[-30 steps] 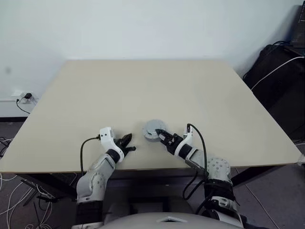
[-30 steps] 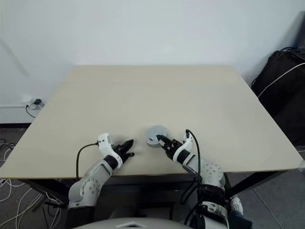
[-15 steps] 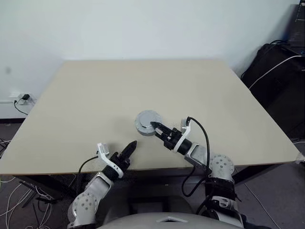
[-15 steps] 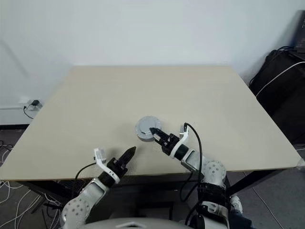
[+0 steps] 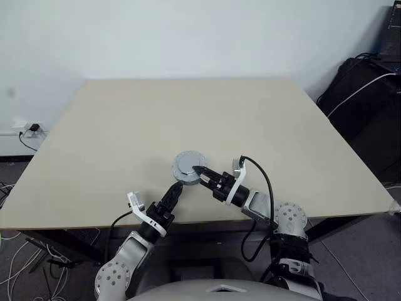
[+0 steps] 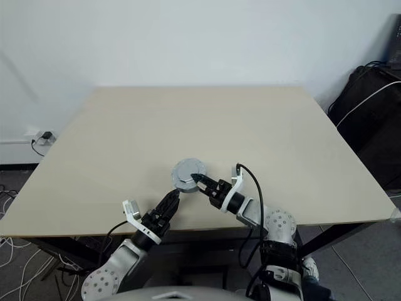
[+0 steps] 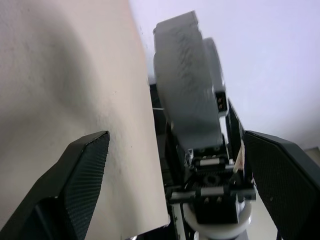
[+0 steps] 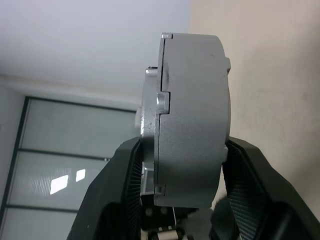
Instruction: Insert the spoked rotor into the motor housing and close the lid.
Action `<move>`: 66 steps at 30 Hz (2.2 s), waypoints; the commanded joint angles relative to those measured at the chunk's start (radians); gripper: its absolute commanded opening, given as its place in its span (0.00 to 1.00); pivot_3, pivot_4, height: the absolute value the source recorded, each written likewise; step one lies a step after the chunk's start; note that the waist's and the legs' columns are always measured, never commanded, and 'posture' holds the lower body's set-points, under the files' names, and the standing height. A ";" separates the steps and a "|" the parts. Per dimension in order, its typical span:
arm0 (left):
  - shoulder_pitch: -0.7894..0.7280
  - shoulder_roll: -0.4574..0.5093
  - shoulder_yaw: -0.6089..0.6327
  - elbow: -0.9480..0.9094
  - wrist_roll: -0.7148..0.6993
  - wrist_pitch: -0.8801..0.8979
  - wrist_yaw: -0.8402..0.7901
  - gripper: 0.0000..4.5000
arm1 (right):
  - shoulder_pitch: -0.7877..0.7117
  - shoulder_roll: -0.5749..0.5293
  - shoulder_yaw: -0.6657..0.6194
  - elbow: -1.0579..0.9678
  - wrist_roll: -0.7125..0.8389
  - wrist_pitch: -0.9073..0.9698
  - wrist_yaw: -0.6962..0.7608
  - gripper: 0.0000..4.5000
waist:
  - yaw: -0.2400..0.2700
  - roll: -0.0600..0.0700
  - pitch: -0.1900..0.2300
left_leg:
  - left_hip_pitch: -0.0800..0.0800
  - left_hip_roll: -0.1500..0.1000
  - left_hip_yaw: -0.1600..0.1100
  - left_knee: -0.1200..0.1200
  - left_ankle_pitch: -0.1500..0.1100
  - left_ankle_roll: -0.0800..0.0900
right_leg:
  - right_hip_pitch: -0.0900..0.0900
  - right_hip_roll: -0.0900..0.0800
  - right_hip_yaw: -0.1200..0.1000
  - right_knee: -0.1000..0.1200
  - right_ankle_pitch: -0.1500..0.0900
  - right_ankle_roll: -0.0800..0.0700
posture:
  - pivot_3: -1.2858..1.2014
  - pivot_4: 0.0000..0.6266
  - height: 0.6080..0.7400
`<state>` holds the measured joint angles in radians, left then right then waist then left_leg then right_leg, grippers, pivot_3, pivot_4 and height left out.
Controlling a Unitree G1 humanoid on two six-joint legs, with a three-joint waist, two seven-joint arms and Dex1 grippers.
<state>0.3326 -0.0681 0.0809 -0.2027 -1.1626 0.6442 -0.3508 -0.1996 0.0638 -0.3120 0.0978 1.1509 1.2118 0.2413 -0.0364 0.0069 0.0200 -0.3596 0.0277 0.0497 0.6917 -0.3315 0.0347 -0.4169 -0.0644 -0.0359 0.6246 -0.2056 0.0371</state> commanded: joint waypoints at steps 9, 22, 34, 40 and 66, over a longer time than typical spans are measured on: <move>-0.012 -0.098 -0.030 0.005 -0.116 -0.026 0.029 0.99 | 0.000 -0.035 0.019 -0.057 0.088 0.089 0.040 0.46 | 0.000 0.000 0.000 | 0.000 0.000 0.000 0.000 0.000 0.000 | 0.000 0.000 0.000 0.000 0.000 0.000 | 0.52 0.00 1.00; -0.018 -0.087 -0.050 0.018 -0.157 -0.022 0.047 0.99 | 0.020 -0.071 0.038 -0.065 0.152 0.156 0.062 0.46 | 0.000 0.000 0.000 | 0.000 0.000 0.000 0.000 0.000 0.000 | 0.000 0.000 0.000 0.000 -0.001 0.001 | 0.52 0.00 1.00; -0.040 -0.075 -0.060 0.039 -0.176 -0.027 0.099 0.53 | 0.021 -0.080 0.051 -0.075 0.148 0.141 0.063 0.46 | 0.000 0.000 0.000 | 0.000 0.000 0.000 0.000 0.000 0.000 | 0.000 0.000 0.000 0.000 -0.001 0.001 | 0.52 0.00 1.00; -0.040 -0.065 -0.072 0.035 -0.177 -0.035 0.102 0.48 | 0.041 -0.105 0.095 -0.128 0.069 0.063 0.104 0.46 | 0.000 0.000 0.000 | 0.000 0.000 0.000 0.000 0.000 0.000 | 0.000 0.000 0.000 0.000 -0.001 0.001 | 0.52 0.00 1.00; -0.142 -0.069 -0.032 0.031 -0.133 -0.128 0.097 0.48 | 0.083 -0.198 0.120 -0.149 -0.110 -0.093 0.096 1.00 | 0.007 -0.001 0.001 | 0.000 0.000 0.000 0.000 0.000 0.000 | 0.000 0.000 0.000 0.000 -0.001 0.001 | 0.52 0.00 1.00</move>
<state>0.2411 -0.0617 0.0375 -0.1398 -1.2927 0.5397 -0.2403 -0.1151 -0.1211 -0.2040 0.0109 1.0634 1.1515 0.3236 -0.0294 0.0056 0.0208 -0.3596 0.0272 0.0498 0.6918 -0.3314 0.0347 -0.4165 -0.0643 -0.0360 0.6242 -0.2063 0.0378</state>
